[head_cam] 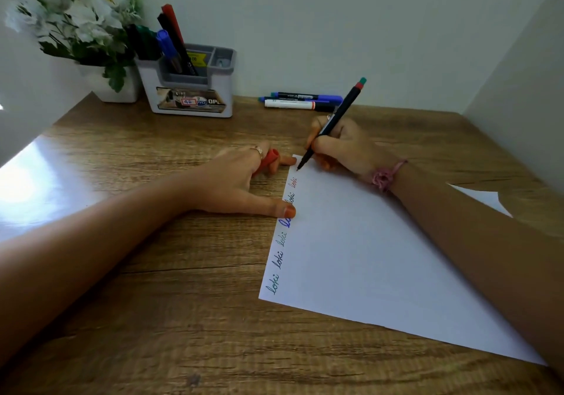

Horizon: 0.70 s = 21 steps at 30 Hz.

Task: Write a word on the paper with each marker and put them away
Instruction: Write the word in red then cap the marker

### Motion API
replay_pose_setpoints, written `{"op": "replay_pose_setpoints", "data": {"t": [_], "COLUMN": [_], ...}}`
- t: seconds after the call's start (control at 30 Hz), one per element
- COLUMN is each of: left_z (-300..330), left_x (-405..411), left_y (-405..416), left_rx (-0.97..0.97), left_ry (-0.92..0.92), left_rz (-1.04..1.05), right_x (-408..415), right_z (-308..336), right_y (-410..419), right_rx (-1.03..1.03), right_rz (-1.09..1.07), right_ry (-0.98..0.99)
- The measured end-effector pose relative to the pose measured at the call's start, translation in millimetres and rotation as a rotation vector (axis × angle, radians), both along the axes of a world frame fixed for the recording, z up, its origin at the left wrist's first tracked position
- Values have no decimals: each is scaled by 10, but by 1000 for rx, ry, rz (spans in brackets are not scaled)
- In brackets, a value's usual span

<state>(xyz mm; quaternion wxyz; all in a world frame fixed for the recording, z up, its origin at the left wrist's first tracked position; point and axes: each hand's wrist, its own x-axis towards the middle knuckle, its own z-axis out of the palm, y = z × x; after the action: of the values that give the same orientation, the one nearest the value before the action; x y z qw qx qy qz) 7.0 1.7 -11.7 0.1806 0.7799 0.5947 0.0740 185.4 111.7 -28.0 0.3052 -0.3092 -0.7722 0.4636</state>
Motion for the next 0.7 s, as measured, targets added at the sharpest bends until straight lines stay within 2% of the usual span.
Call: {"op": "replay_pose_setpoints", "data": {"t": [0.7], "left_z": [-10], "left_x": [-17], "left_y": [-13], "left_rx": [16], "left_ry": [-51], "left_rz": [-7], "right_x": [1], "right_z": [-33], "right_y": [51], "right_rx": [7], "right_rz": [37], "right_ry": [-22]}}
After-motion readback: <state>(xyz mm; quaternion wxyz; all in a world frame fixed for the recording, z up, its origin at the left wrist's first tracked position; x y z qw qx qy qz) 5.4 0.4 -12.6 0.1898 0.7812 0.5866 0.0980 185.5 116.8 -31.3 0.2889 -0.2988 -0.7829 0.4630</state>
